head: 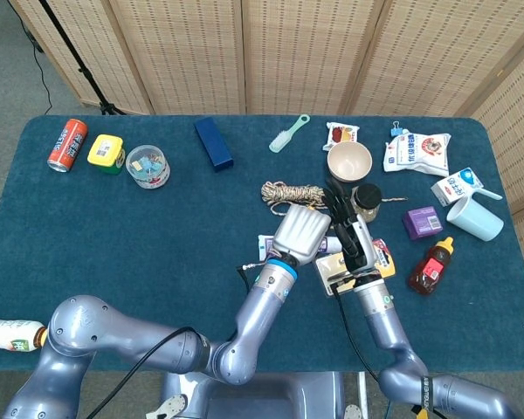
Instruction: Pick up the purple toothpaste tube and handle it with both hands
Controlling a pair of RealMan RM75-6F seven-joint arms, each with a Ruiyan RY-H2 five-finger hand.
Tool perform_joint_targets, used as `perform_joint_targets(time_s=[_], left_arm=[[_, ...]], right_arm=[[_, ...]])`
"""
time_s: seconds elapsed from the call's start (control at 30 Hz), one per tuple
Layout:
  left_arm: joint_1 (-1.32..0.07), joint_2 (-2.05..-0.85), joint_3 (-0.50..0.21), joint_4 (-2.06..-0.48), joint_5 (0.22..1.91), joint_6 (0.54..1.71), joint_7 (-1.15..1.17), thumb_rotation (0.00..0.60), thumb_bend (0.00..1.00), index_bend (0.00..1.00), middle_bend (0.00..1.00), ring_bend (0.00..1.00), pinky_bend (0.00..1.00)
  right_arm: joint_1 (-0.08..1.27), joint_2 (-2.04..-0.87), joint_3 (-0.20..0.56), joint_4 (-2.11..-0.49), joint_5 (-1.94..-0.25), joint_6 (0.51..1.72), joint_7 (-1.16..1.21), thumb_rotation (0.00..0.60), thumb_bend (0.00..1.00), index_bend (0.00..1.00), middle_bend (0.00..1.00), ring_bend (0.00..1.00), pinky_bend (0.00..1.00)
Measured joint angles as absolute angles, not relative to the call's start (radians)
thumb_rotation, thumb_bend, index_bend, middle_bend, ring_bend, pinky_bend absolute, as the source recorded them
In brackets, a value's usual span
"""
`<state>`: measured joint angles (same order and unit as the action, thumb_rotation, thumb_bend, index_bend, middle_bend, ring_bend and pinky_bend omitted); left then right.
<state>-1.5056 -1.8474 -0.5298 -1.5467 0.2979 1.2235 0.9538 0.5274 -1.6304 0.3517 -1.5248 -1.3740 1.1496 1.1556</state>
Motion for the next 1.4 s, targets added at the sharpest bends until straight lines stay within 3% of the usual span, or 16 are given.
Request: perform_joint_targets(time_s=[1.03,1.4], left_arm=[[-1.526,-1.831,-0.536,-1.55,0.251,1.21,0.983,0.6,0.72,0.64,0.61,0.62,0.67],[-1.497,-1.793,-0.502,-1.596,0.261,1.229,0.986,0.6,0.71,0.61,0.61,0.6,0.67]], right_arm=[[0.543,-1.617,0.318,-1.511,-1.404,1.152,1.163,0.221,0.0,0.0,0.0,0.0,0.0],[0.53,-1.589,0.324,-1.496,-1.39,1.166,1.165,0.222,0.0,0.0,0.0,0.0,0.0]])
